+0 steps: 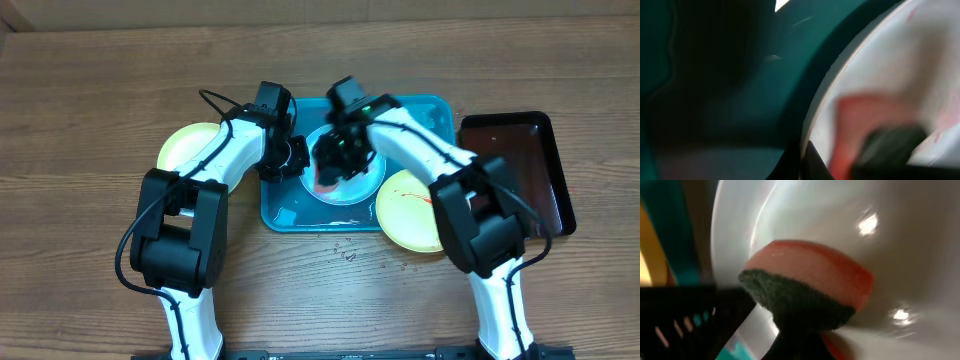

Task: Clean dirty plates on tray and stack at the side
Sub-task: 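Scrub the white plate with the sponge while the left gripper holds it, then lift the sponge off the white plate and move it up-right, then tilt the white plate up off the tray with the left gripper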

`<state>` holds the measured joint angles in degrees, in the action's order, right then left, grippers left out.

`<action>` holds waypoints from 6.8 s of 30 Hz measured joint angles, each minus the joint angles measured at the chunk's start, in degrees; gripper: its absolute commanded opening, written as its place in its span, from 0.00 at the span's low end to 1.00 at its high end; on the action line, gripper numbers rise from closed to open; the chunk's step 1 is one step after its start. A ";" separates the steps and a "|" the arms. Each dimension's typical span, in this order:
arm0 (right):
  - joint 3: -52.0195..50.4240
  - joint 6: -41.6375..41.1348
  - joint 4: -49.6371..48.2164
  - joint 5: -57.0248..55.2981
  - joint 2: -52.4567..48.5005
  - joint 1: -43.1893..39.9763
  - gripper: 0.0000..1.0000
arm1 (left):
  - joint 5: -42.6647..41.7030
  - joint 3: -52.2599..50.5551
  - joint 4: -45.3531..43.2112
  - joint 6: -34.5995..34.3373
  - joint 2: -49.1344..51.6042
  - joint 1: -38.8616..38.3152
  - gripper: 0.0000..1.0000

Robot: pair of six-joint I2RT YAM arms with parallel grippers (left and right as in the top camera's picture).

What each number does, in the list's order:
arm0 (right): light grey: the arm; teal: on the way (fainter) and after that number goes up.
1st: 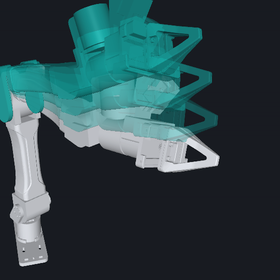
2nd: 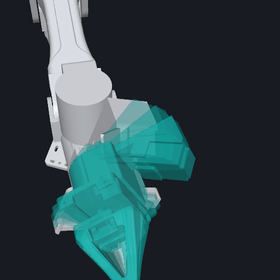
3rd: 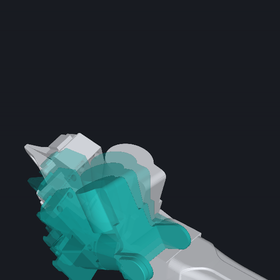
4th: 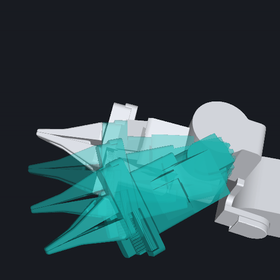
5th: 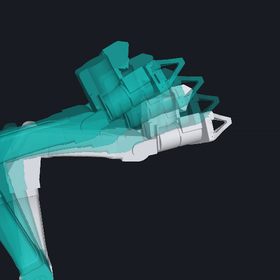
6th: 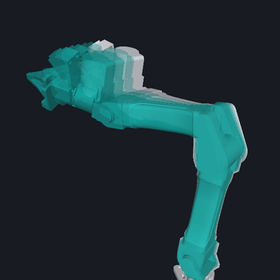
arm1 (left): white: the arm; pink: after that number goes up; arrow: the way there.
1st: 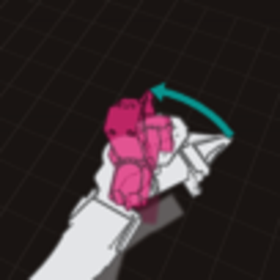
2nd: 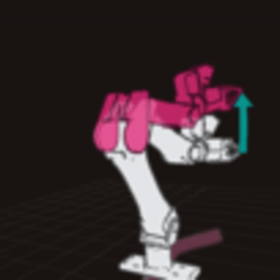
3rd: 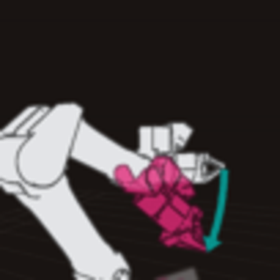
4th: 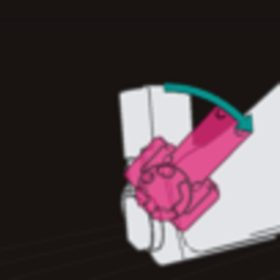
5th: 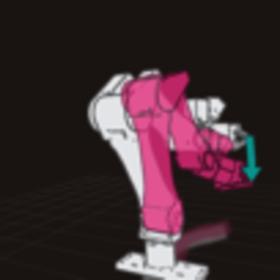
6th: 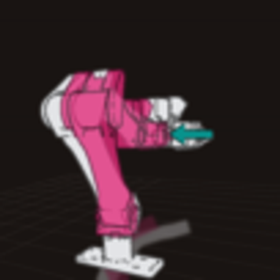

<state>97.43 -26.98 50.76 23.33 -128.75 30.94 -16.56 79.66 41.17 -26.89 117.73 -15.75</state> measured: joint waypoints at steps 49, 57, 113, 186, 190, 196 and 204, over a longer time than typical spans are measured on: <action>2.58 3.28 -6.38 -12.98 0.00 -2.25 0.04 | -1.77 0.02 -0.04 -1.64 0.31 2.40 0.04; 2.67 4.31 0.94 -19.15 0.00 -5.38 0.04 | -1.77 0.02 0.00 -1.64 0.31 2.40 0.04; 2.78 -2.23 10.08 -15.34 0.22 -7.08 0.04 | -2.34 0.02 0.07 -1.62 0.37 2.71 0.04; 28.20 7.17 28.79 -4.70 0.44 -23.34 0.04 | 1.18 0.74 -3.43 1.57 0.37 -1.81 0.25; 28.20 7.96 29.40 -4.70 0.46 -24.65 0.04 | 2.29 0.74 -3.48 1.95 0.37 -1.79 0.04; 28.20 8.79 29.64 -4.70 0.46 -24.81 0.04 | 2.47 0.92 -3.13 2.01 0.37 -1.79 0.04; 28.20 9.64 29.83 -4.68 0.46 -24.81 0.04 | 8.24 10.97 7.06 5.60 0.37 -1.36 0.04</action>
<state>125.62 -17.34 80.60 18.65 -128.29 6.13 -8.32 90.63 48.23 -21.30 118.10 -17.10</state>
